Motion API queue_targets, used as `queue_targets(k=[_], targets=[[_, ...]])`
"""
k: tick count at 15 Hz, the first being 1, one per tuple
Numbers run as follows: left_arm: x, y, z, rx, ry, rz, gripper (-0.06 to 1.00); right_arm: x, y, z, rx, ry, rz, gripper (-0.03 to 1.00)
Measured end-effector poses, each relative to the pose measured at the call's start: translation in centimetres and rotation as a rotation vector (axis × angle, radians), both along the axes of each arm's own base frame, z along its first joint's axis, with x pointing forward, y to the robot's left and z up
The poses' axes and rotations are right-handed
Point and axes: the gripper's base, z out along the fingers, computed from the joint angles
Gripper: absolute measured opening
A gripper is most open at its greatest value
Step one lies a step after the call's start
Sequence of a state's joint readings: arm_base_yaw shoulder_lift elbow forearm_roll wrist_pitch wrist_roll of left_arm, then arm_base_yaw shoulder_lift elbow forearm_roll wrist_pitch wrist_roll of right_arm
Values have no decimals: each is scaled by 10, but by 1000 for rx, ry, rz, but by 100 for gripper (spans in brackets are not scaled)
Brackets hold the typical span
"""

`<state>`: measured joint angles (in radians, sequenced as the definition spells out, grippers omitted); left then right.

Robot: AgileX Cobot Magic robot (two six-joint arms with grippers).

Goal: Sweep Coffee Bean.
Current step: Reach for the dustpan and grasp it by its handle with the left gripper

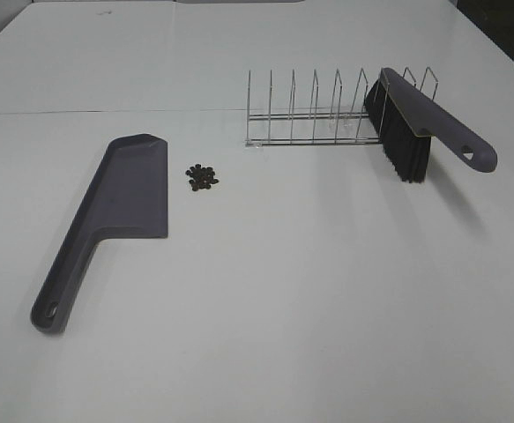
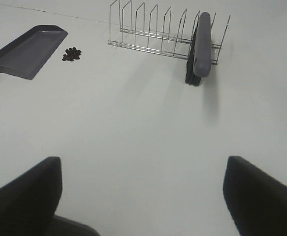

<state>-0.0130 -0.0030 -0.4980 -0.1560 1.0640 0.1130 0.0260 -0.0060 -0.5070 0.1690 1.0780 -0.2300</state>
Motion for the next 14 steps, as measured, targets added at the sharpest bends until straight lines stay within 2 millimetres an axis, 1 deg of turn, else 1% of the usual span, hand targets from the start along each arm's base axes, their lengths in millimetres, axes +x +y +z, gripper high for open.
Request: queue_targets(k=[14], targets=[[0, 0, 0, 0, 0, 0, 76, 0, 0, 0, 0, 0, 0, 76]])
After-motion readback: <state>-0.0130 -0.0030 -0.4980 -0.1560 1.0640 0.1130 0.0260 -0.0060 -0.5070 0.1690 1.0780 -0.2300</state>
